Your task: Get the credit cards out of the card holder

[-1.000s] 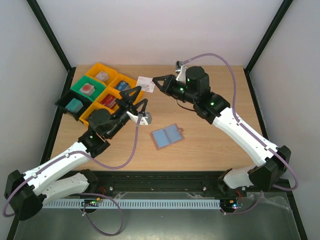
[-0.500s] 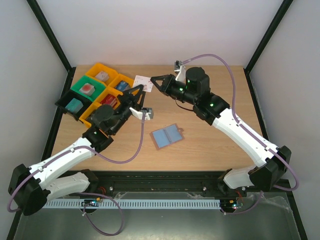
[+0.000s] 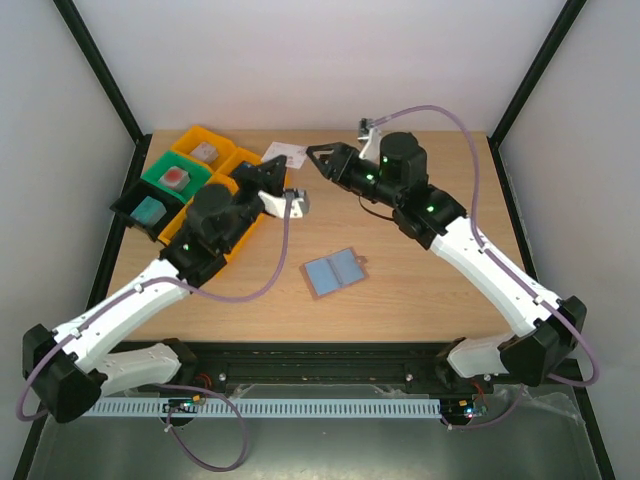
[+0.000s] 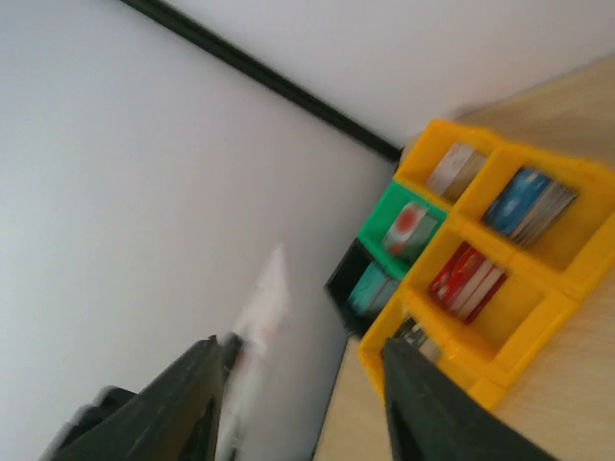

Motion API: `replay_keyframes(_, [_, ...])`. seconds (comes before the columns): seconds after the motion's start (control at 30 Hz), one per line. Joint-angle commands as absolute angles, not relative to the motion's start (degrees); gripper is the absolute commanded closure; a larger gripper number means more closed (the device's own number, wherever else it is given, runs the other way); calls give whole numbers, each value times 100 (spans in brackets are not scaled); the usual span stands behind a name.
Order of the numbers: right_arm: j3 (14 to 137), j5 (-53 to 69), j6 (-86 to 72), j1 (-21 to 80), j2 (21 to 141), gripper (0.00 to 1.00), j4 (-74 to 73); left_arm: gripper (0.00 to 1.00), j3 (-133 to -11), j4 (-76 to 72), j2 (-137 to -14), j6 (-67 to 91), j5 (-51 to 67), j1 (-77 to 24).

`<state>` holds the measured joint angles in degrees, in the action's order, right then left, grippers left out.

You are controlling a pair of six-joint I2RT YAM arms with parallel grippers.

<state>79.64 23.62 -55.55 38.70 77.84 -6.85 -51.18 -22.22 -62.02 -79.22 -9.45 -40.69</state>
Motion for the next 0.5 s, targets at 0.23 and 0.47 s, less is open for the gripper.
replay_keyframes(0.23, [7647,1437,-4221,2518,7243,1,-1609,98,-9400,3913,-9009,-5573,-1791,-2292])
replay_keyframes(0.47, [7511,1759,-3835,2076,7737,1,-1523,98,-12138,4881,-11312,-4495,-1674,-1198])
